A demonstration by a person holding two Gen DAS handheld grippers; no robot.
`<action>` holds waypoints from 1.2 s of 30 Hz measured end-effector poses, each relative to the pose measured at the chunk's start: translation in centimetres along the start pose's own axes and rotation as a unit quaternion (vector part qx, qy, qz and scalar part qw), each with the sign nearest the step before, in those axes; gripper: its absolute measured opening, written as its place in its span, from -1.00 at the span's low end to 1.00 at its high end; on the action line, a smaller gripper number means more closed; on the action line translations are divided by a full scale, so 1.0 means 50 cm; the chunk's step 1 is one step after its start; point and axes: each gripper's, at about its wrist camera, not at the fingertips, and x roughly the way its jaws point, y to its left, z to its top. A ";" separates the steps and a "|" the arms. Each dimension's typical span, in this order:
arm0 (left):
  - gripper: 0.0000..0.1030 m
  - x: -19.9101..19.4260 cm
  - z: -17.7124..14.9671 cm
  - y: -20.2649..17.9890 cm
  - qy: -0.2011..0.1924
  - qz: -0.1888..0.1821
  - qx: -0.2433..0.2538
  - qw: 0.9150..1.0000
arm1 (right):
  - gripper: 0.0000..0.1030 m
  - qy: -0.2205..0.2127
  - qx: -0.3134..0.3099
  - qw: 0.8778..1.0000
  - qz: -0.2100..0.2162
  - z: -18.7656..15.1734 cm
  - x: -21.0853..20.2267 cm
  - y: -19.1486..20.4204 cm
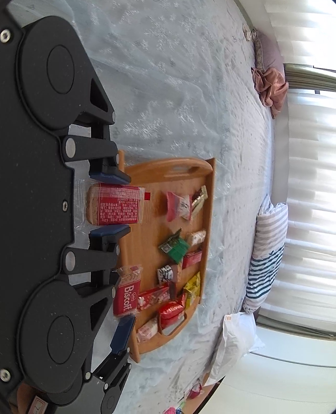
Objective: Organize snacks
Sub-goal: 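Carry the red wafer pack and Biscoff pack onto the tray with both tools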
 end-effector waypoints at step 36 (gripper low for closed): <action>-0.38 0.208 0.065 -0.023 0.037 0.017 -0.015 0.999 | 0.32 0.016 -0.035 0.999 -0.001 0.027 0.116 -0.041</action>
